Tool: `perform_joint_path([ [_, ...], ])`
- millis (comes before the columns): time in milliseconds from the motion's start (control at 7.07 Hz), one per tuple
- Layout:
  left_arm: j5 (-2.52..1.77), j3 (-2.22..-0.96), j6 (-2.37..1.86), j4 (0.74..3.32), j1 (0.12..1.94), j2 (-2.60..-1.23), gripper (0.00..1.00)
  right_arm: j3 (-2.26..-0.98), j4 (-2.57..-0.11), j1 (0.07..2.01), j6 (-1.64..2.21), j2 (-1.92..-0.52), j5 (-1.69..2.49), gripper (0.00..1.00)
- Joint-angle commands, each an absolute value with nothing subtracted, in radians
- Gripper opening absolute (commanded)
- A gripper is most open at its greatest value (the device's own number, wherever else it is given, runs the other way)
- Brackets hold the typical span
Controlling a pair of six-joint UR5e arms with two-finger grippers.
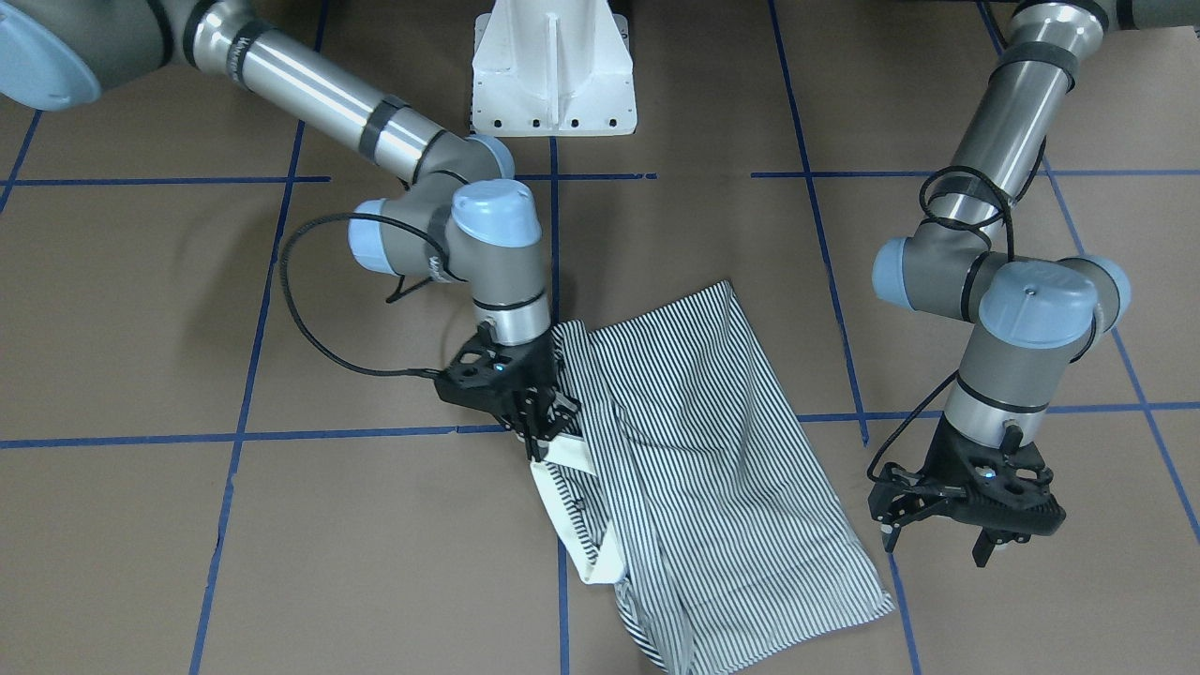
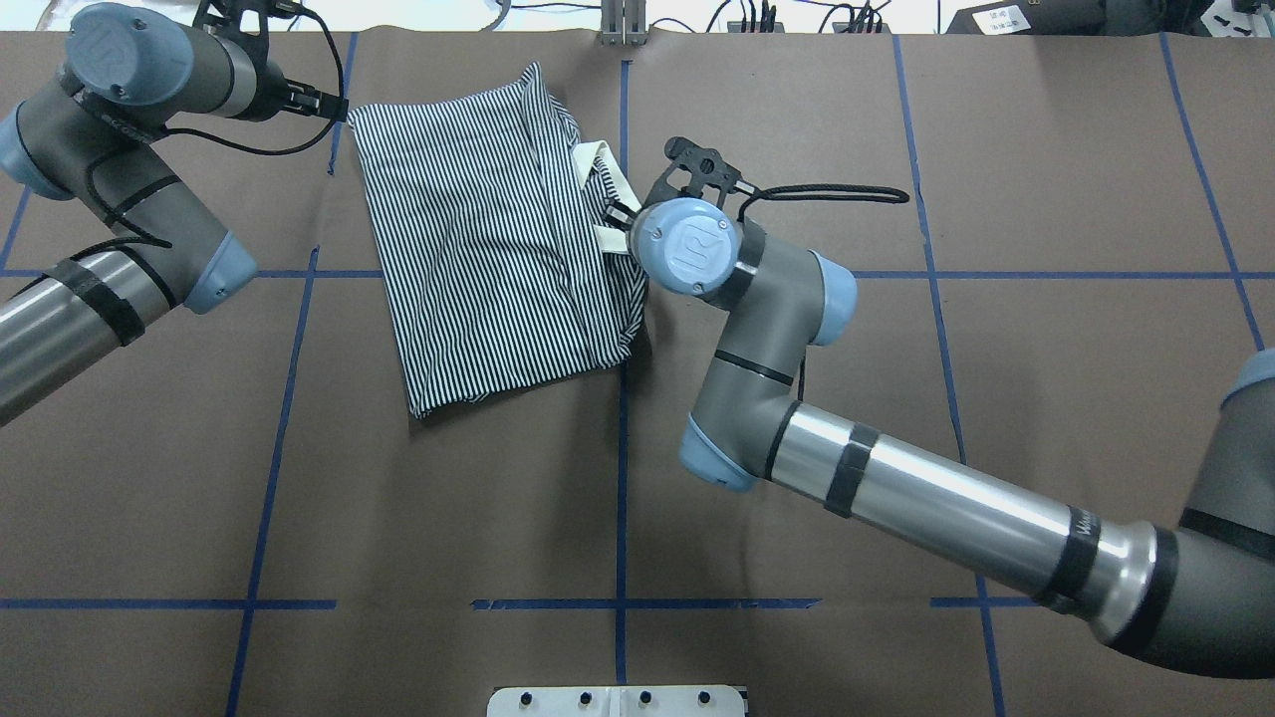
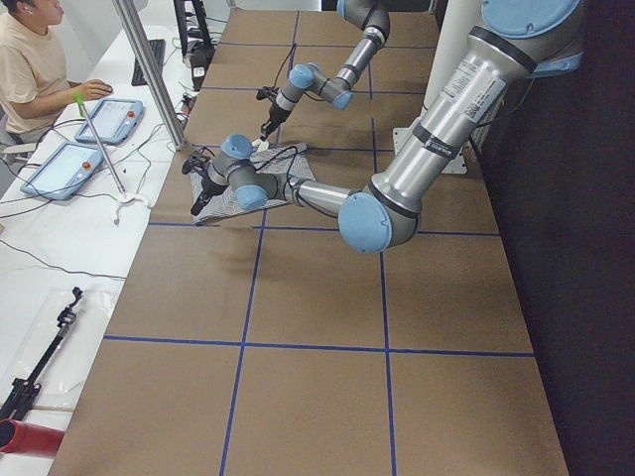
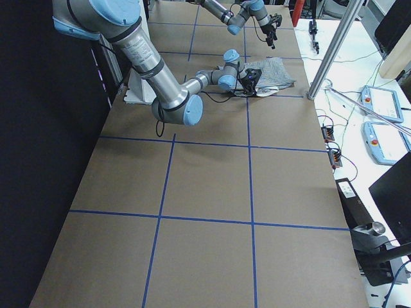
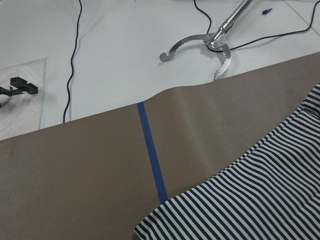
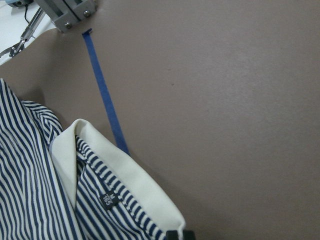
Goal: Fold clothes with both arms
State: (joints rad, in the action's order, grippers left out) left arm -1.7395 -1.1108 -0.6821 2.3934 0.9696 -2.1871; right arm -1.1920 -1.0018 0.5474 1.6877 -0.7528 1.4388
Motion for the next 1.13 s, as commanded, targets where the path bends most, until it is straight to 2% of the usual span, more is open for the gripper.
perform_joint_path([
  [0,-1.74,-1.132,-0.686,2.393,0.966,-2.178,1.0,-1.424,-0.997,0.5,1.687,-0.967,1.416,0.0],
  [708,-1.74,-1.134,-0.687,2.393,0.957,-2.177,1.0,-1.685,-0.991,0.422,1.686,-1.259,1.358,0.0],
  [849,-1.741,-1.134,-0.687,2.393,0.957,-2.177,1.0,-1.695,-0.991,0.417,1.684,-1.278,1.358,0.22],
  [991,-1.741,-1.134,-0.687,2.393,0.956,-2.177,1.0,-1.69,-1.002,0.391,1.63,-1.275,1.329,0.99],
])
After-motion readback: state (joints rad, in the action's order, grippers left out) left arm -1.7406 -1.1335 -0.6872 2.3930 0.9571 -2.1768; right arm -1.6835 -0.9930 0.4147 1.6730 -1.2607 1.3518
